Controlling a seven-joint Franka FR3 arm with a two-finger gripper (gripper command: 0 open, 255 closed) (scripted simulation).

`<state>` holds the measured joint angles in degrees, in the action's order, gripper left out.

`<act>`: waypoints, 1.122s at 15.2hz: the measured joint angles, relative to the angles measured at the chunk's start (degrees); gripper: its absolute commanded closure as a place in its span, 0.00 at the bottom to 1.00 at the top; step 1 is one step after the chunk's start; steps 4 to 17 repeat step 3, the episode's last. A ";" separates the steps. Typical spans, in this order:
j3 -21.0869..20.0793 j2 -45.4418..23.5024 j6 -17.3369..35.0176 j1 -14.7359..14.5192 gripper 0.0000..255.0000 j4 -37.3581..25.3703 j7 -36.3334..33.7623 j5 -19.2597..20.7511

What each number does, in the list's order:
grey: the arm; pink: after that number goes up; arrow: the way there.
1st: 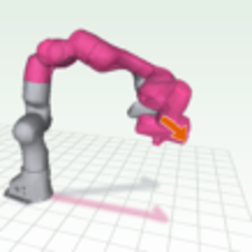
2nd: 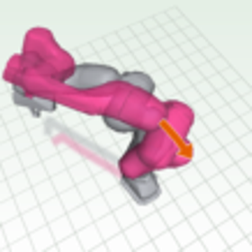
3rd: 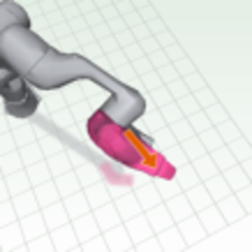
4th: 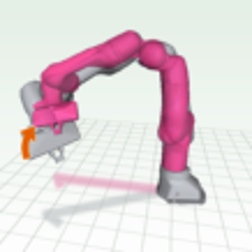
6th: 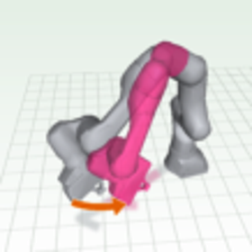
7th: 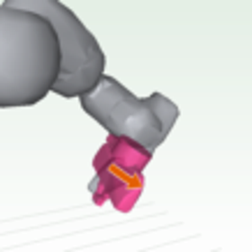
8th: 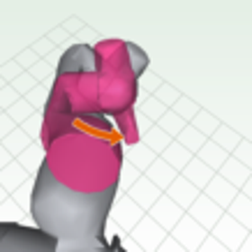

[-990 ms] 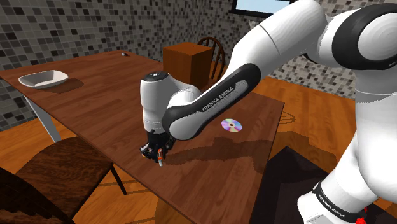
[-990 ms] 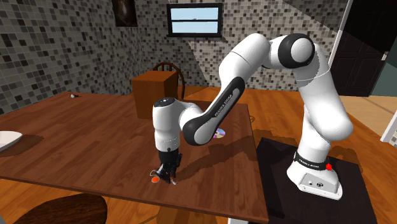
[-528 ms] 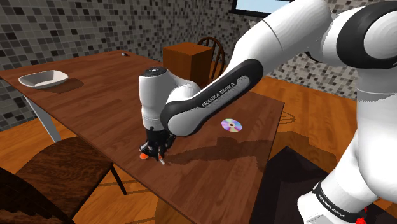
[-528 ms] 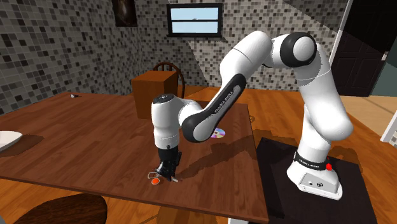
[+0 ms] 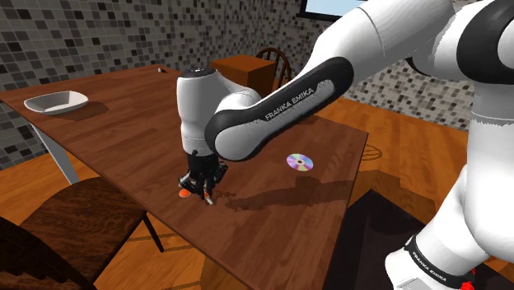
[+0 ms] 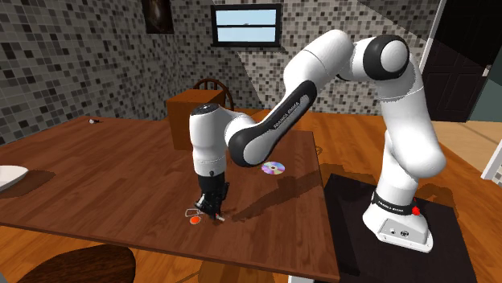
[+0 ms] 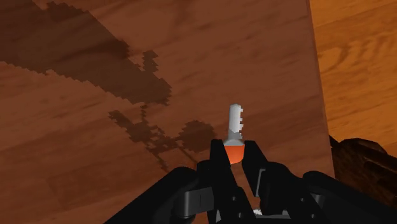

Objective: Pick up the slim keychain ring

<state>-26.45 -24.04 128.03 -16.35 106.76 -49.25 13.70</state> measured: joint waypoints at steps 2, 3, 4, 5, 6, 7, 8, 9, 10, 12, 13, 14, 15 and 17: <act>-0.38 1.21 -1.32 0.29 1.00 -0.23 0.42 -0.69; -0.44 1.40 -1.65 0.34 1.00 -0.40 0.52 -0.83; -0.44 1.40 -1.65 0.34 1.00 -0.40 0.52 -0.83; -0.44 1.40 -1.65 0.34 1.00 -0.40 0.52 -0.83; -0.44 1.40 -1.65 0.34 1.00 -0.40 0.52 -0.83; -0.44 1.40 -1.65 0.34 1.00 -0.40 0.52 -0.83; -0.44 1.40 -1.65 0.34 1.00 -0.40 0.52 -0.83; -0.44 1.40 -1.65 0.34 1.00 -0.40 0.52 -0.83; -0.44 1.40 -1.65 0.34 1.00 -0.40 0.52 -0.83; -0.44 1.40 -1.65 0.34 1.00 -0.40 0.52 -0.83; -0.44 1.40 -1.65 0.34 1.00 -0.40 0.52 -0.83; -0.44 1.40 -1.65 0.34 1.00 -0.40 0.52 -0.83; -0.44 1.40 -1.65 0.34 1.00 -0.40 0.52 -0.83; -0.44 1.40 -1.65 0.34 1.00 -0.40 0.52 -0.83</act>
